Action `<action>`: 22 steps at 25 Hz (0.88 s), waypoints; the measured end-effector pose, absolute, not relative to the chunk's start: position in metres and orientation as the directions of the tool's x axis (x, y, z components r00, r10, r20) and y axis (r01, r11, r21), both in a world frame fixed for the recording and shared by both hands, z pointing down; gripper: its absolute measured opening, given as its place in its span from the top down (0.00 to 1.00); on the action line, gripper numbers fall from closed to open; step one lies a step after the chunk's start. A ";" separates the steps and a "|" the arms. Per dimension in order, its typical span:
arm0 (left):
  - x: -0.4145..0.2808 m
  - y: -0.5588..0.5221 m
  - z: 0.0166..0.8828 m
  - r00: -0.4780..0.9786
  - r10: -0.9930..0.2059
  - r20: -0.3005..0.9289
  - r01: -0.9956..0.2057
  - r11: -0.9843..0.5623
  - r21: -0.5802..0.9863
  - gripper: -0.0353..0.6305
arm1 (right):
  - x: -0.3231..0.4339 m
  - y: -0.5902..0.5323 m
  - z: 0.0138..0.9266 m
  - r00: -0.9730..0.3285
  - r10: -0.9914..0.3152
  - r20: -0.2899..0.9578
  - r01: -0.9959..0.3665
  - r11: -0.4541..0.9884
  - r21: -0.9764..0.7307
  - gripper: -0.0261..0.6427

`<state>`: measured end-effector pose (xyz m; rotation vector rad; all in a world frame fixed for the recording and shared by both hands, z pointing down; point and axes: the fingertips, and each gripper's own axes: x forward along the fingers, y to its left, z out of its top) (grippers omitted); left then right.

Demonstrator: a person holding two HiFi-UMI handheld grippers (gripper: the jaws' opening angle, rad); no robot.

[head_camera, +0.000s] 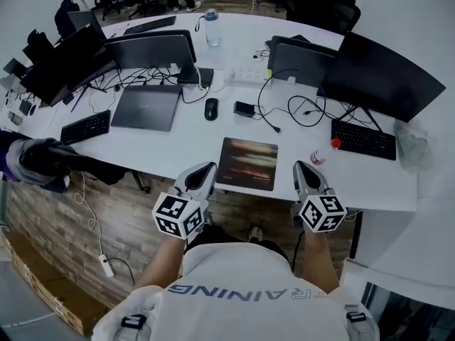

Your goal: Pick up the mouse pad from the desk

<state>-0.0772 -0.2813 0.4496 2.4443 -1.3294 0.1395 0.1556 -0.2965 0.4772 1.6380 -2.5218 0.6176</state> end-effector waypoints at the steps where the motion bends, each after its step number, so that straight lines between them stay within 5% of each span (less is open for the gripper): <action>1: -0.083 -0.288 0.450 0.568 -0.783 0.252 -0.820 -0.510 0.262 0.95 | 0.149 -0.298 0.476 -0.415 -0.867 0.277 -0.897 0.337 -0.287 0.94; 10: -0.126 -0.331 0.464 0.663 -0.696 0.275 -0.747 -0.594 0.297 0.95 | 0.115 -0.302 0.476 -0.275 -0.902 0.334 -0.949 0.200 -0.242 0.94; 20: -0.100 -0.318 0.470 0.678 -0.669 0.305 -0.734 -0.597 0.322 0.95 | 0.122 -0.303 0.507 -0.304 -0.836 0.457 -0.950 0.232 -0.207 0.94; 22: -0.090 -0.314 0.474 0.678 -0.663 0.317 -0.734 -0.595 0.326 0.95 | 0.125 -0.302 0.527 -0.314 -0.793 0.522 -0.949 0.253 -0.186 0.78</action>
